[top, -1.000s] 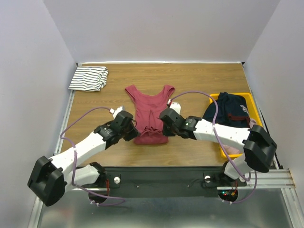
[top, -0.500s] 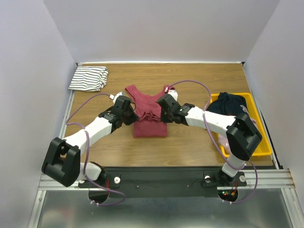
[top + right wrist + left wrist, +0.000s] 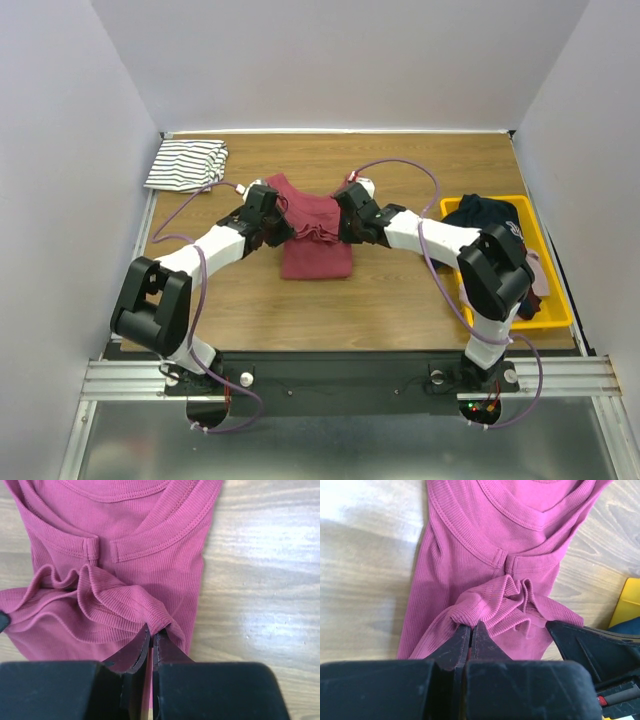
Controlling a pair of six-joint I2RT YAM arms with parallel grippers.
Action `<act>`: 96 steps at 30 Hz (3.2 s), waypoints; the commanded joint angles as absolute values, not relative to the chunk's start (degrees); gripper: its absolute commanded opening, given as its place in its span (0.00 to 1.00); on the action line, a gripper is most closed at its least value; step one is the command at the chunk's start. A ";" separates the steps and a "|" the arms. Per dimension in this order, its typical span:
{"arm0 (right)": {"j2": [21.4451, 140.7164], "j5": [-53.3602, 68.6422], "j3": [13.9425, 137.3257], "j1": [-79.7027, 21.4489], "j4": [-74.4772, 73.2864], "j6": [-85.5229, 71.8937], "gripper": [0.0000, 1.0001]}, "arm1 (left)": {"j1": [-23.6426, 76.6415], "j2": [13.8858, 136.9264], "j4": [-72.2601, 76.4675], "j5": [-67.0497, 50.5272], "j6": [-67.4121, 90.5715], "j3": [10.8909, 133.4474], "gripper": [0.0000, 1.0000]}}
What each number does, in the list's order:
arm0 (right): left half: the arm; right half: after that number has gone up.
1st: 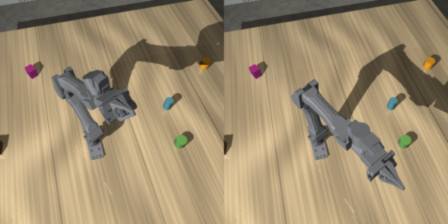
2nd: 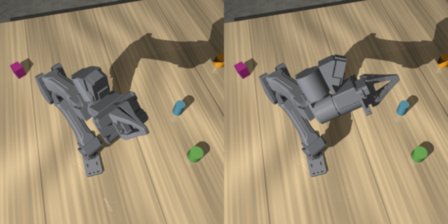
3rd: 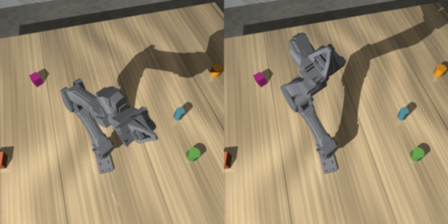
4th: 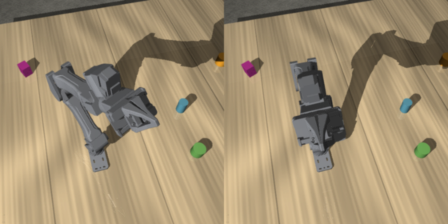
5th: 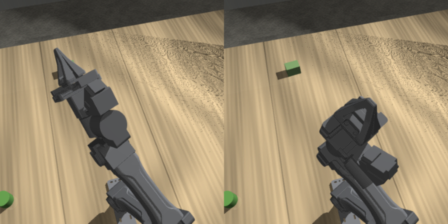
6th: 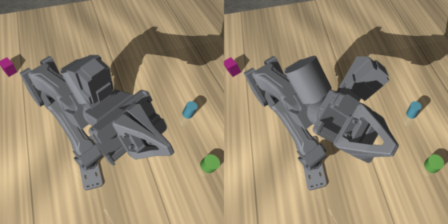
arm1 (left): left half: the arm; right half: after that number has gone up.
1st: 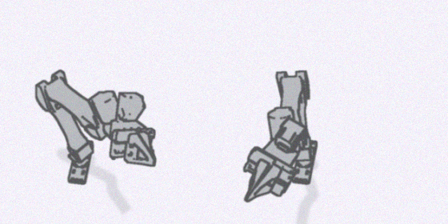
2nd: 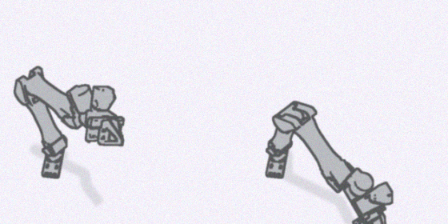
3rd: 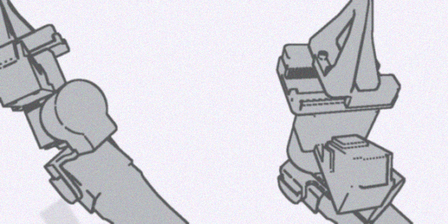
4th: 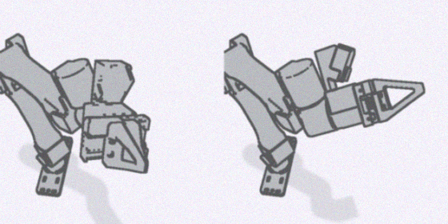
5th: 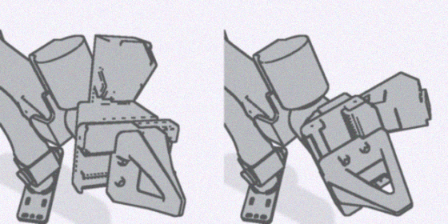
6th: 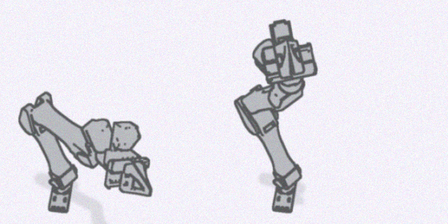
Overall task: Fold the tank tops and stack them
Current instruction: Fold the tank top
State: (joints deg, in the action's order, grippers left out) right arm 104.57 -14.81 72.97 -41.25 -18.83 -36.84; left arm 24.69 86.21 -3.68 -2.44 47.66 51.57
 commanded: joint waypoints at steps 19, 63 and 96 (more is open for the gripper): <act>107.58 -13.35 82.26 -35.33 -14.41 -34.02 0.63 | 20.13 92.21 8.61 -10.46 43.77 59.85 0.52; 118.22 -10.55 93.34 -34.72 -14.59 -27.60 0.39 | 27.33 86.49 14.24 -5.71 57.13 34.80 0.24; 105.22 -12.22 64.61 -43.94 -12.75 -33.57 0.40 | 26.02 73.92 2.64 -5.80 54.67 35.06 0.30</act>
